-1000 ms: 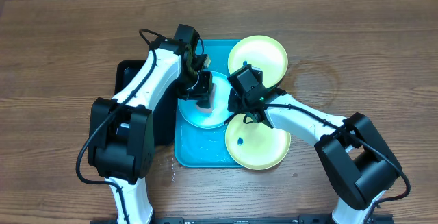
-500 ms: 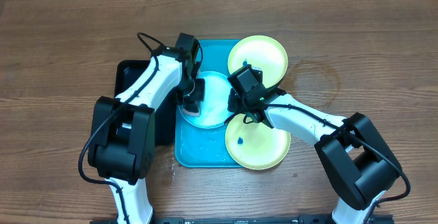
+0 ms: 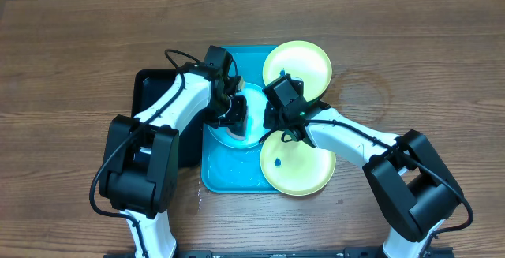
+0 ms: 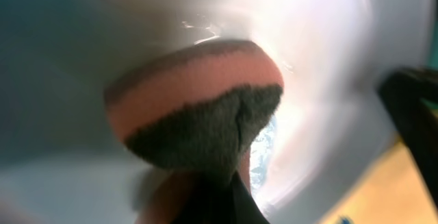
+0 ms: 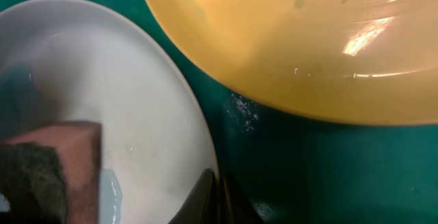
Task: Clean dirty plates on tray and stack at the side
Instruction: 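Keep scrubbing the white plate with the sponge while right gripper pins rim, then carry the sponge with the left gripper back to the black tray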
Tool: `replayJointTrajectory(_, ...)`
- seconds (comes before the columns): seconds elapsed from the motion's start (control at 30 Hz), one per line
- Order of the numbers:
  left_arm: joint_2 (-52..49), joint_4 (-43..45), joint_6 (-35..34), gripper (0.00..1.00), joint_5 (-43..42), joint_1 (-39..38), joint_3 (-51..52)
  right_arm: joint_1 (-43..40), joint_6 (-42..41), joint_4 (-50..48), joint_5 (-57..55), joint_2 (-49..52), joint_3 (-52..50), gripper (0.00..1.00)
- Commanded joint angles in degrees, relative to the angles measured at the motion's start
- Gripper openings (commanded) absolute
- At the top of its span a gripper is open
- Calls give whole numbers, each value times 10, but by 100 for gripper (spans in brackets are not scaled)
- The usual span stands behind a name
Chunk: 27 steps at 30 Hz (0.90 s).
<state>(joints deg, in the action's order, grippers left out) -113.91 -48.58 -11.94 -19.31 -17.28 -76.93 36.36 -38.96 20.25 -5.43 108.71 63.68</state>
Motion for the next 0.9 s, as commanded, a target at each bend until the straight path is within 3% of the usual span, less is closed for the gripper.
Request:
replayJointTrajectory(0.0,2,-28,29,4,-87,-3,-55,3,2,-3,6,7,1,4)
replayJointTrajectory(0.27,67,-112,43,4,-23,-1,-148,3,2,-3,6,7,1,4)
replayJointTrajectory(0.57,142,-178,19,4,73,36,-151,3,2,-3,6,7,1,4)
replayJointTrajectory(0.87,146,-244,1,4,179,96,-132,3,2,-3,6,7,1,4)
